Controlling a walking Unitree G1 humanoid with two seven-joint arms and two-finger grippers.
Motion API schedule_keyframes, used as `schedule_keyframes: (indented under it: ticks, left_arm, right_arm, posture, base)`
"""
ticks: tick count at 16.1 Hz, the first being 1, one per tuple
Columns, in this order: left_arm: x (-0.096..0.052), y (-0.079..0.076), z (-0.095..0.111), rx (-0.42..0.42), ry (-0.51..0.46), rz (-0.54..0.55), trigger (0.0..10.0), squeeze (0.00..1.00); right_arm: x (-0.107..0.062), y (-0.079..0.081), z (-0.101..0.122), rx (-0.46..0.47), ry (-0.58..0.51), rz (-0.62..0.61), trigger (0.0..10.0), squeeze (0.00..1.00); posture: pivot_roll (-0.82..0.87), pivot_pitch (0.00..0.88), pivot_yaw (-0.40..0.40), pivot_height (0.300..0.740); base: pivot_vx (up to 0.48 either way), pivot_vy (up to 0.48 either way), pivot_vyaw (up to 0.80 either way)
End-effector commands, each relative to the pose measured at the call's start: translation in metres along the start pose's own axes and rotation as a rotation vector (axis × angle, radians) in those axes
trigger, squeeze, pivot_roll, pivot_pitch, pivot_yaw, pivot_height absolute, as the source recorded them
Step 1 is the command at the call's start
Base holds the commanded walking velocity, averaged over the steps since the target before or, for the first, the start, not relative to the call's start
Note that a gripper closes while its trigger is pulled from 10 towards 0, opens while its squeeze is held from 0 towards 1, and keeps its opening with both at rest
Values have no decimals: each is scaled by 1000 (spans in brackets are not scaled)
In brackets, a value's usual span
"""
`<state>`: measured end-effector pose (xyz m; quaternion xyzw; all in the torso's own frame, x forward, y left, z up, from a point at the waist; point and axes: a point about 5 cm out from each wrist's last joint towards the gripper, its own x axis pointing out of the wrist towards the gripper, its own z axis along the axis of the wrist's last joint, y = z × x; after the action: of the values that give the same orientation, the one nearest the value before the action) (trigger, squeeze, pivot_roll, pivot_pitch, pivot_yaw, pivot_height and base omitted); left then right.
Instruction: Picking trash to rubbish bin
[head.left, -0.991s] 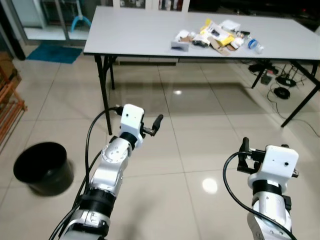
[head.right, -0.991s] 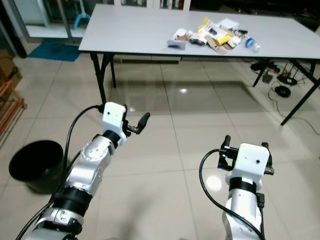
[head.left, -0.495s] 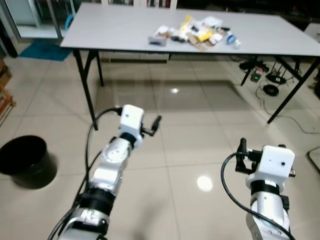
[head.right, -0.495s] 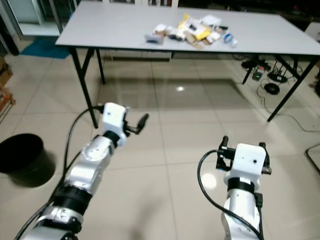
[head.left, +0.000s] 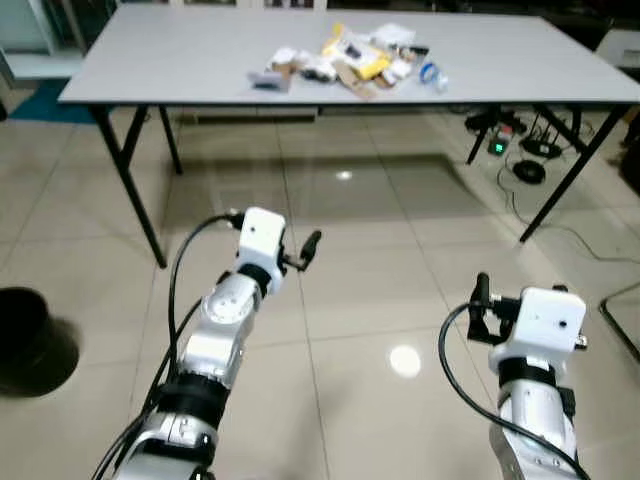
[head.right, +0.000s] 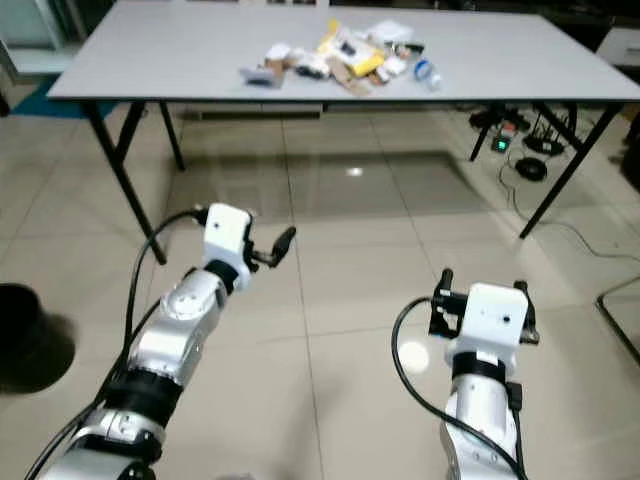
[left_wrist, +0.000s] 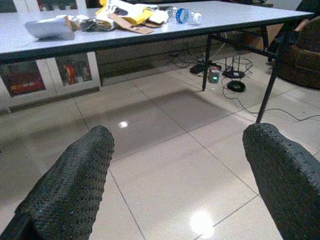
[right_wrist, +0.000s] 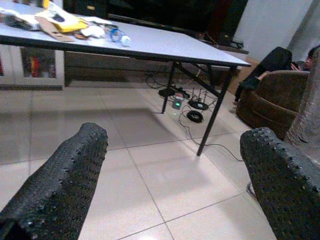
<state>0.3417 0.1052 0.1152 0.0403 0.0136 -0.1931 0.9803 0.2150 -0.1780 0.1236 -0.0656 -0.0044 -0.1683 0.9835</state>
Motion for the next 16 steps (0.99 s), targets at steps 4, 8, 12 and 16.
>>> schedule_keyframes:
  ticks: [4,8,12,16]
  left_arm:
    - [4,-13,2,6,-3,-37,10000,0]
    - [4,-11,0,12,4,-32,10000,0]
    - [5,-12,-1,25,9,-40,10000,0]
    - [5,-12,-1,27,9,-38,10000,0]
  right_arm:
    - [0,-8,-1,-18,1,-16,10000,0]
    - [0,-6,-2,-16,6,-9,10000,0]
    - [0,-5,-2,-16,7,-8,10000,0]
    - [0,-5,-2,-16,7,-11,10000,0]
  posture:
    - [86,61,-42,740]
    - [93,58,-42,740]
    - [89,58,-40,740]
    - [89,56,-39,740]
  base:
    - [450,0,0]
    - [453,0,0]
    - [450,0,0]
    - [432,0,0]
